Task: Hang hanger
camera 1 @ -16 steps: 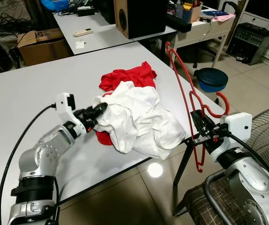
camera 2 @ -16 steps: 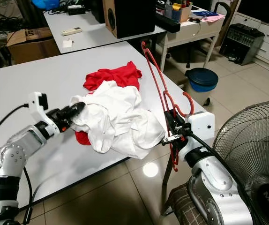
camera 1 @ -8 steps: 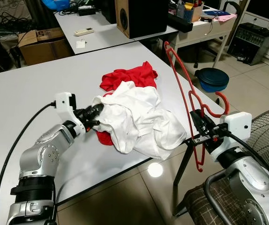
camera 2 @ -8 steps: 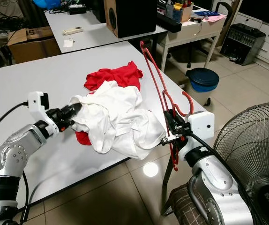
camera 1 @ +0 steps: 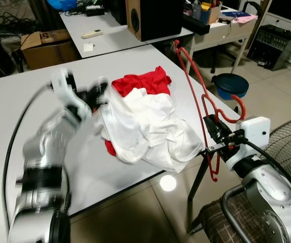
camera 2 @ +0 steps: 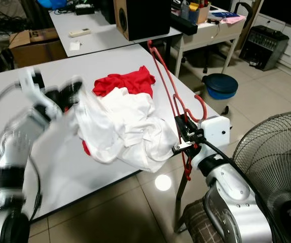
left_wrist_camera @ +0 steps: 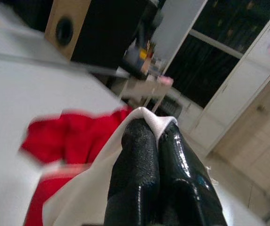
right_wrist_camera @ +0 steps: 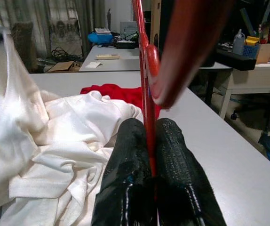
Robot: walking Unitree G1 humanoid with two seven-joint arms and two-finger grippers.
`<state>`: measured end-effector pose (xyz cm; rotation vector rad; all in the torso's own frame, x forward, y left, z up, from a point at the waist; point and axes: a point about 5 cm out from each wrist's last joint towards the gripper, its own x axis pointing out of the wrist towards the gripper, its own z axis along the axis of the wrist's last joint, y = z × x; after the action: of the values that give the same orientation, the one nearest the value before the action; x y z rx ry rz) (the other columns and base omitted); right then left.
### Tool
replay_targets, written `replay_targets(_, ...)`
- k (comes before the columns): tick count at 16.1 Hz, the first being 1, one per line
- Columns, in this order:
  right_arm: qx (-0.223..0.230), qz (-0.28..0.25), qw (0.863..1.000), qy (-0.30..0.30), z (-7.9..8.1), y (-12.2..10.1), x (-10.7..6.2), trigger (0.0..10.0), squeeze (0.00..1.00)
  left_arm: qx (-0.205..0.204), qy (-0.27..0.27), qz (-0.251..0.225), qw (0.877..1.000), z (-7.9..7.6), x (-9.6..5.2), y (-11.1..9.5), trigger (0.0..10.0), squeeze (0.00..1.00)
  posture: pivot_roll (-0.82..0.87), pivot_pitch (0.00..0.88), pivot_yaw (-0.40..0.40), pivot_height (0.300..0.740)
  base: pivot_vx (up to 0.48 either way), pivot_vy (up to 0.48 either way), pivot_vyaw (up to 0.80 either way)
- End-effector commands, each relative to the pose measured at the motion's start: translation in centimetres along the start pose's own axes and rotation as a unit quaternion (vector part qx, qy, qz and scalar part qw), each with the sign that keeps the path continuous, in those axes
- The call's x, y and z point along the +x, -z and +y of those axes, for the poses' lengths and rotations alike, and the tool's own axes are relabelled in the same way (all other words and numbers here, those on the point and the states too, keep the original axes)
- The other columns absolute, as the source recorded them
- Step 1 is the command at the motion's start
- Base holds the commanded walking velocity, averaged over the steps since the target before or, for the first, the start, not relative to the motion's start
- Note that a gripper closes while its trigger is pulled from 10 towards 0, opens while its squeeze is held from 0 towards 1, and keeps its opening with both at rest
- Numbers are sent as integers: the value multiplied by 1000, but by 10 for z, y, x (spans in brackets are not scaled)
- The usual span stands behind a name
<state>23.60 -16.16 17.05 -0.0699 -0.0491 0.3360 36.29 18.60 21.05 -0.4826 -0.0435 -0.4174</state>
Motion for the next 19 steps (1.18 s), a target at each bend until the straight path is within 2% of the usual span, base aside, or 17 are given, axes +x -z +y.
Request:
replay_targets(1,-6,-6,1000,-1,-1,-2,2,10000,0,18,20,-54,998,-8,10,-33,0,0,-57,0,51,740,0,0,0)
replay_targets(3,-7,-10,1000,3,-2,-3,2,10000,0,64,72,-132,987,-27,25,-92,0,0,-59,0,54,740,0,0,0)
replay_targets(5,-8,-14,1000,8,-3,-4,1,10000,0,98,84,-228,965,-38,23,-157,0,0,-61,0,60,740,0,0,0)
replay_targets(6,-9,-15,1000,9,-3,-4,1,10000,0,101,85,-250,959,-39,21,-171,0,0,-61,0,67,740,0,0,0)
replay_targets(7,-7,-19,1000,16,-4,-4,0,10000,0,108,100,-276,950,-43,15,-194,0,0,-60,0,70,740,0,0,0)
replay_targets(8,-5,-21,1000,18,-3,-4,0,10000,0,137,117,-266,947,-46,12,-198,0,0,-60,0,70,740,0,0,0)
replay_targets(9,-4,-21,1000,17,-2,-3,0,10000,0,152,125,-249,948,-44,12,-190,0,0,-56,0,73,740,0,0,0)
replay_targets(11,-3,-22,1000,16,-1,-3,1,10000,0,154,122,-234,952,-38,14,-179,0,0,-54,0,70,740,0,0,0)
replay_targets(12,-3,-24,1000,14,0,-3,2,10000,0,181,130,-190,956,-30,13,-160,0,0,-51,0,65,740,0,0,0)
replay_targets(13,-4,-25,1000,14,0,-4,1,10000,0,190,132,-179,956,-29,12,-155,0,0,-50,0,64,740,0,0,0)
replay_targets(14,-5,-24,1000,13,0,-3,1,10000,0,209,135,-144,958,-23,9,-143,0,0,-50,0,61,740,0,0,0)
replay_targets(15,-5,-21,1000,11,-1,-2,1,10000,0,236,131,-64,961,-13,5,-120,0,0,-44,0,54,740,0,0,0)
replay_targets(16,-5,-18,1000,8,0,-1,1,10000,0,270,128,5,954,-10,5,-93,0,0,-40,0,48,740,0,0,0)
replay_targets(17,-4,-16,1000,5,0,-1,1,10000,0,272,138,33,952,-15,7,-71,0,0,-40,0,43,740,0,0,0)
replay_targets(18,-4,-17,1000,1,2,-1,3,10000,0,239,130,16,962,-27,15,-52,0,0,-38,0,38,740,0,0,0)
replay_targets(19,-4,-17,1000,-1,2,-2,4,10000,0,232,116,3,966,-31,20,-45,0,0,-38,0,37,740,0,0,0)
